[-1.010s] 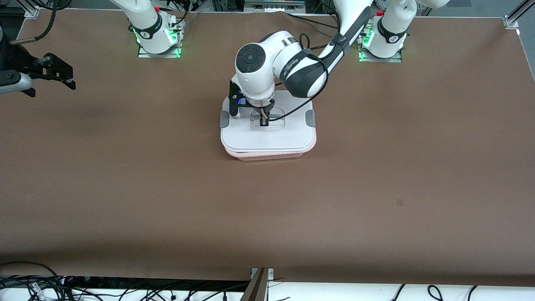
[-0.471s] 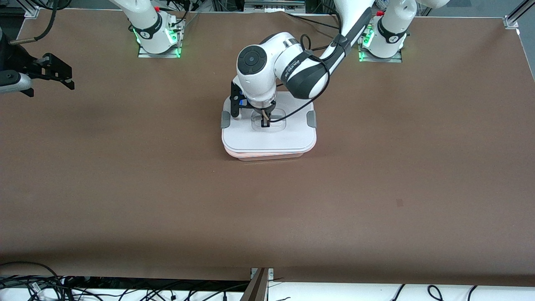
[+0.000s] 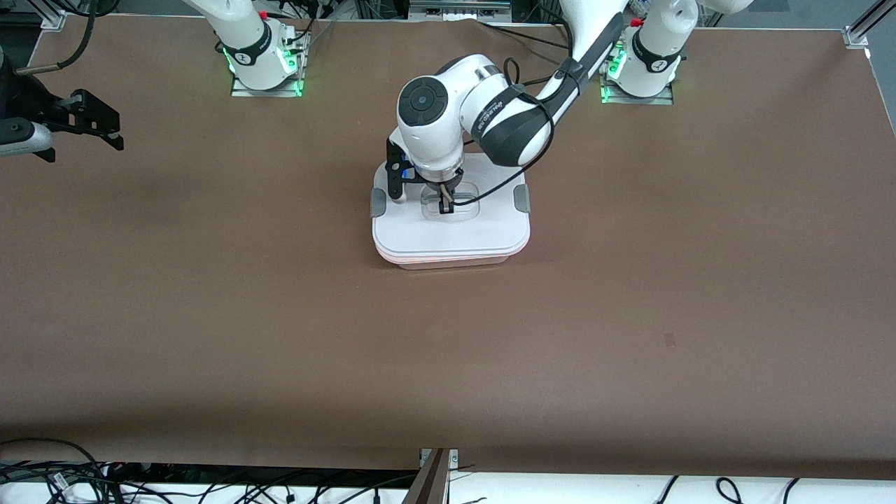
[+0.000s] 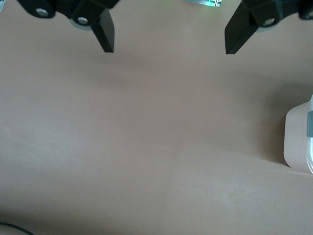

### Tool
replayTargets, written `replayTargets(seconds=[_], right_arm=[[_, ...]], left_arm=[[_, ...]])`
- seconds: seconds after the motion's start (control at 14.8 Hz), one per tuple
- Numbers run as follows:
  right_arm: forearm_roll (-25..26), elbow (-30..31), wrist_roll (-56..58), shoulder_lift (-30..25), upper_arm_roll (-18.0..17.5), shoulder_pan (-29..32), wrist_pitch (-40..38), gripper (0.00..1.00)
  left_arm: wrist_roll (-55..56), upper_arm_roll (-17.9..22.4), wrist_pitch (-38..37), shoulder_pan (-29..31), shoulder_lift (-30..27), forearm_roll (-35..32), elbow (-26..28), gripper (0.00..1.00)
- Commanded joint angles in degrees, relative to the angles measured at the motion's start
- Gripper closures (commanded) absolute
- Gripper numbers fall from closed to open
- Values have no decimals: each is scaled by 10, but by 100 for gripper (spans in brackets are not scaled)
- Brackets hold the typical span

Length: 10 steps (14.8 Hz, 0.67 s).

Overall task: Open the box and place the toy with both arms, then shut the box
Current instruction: 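Lower the lid onto the box and press it down with the left gripper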

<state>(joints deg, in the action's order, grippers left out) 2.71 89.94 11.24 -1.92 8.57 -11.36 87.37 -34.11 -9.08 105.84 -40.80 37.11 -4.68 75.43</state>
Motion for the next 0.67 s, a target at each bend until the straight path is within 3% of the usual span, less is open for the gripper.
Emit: replayTargets(seconds=[0.0,0.61], right_arm=[[7,-13,-2,4,-2,2,-7,0],[15,-13,-2,10,-4,-3,-6,0]], left_arm=[[10,2,-13,7,2,0,-11,100],[19,2,-12,12,11,0,-13,100]])
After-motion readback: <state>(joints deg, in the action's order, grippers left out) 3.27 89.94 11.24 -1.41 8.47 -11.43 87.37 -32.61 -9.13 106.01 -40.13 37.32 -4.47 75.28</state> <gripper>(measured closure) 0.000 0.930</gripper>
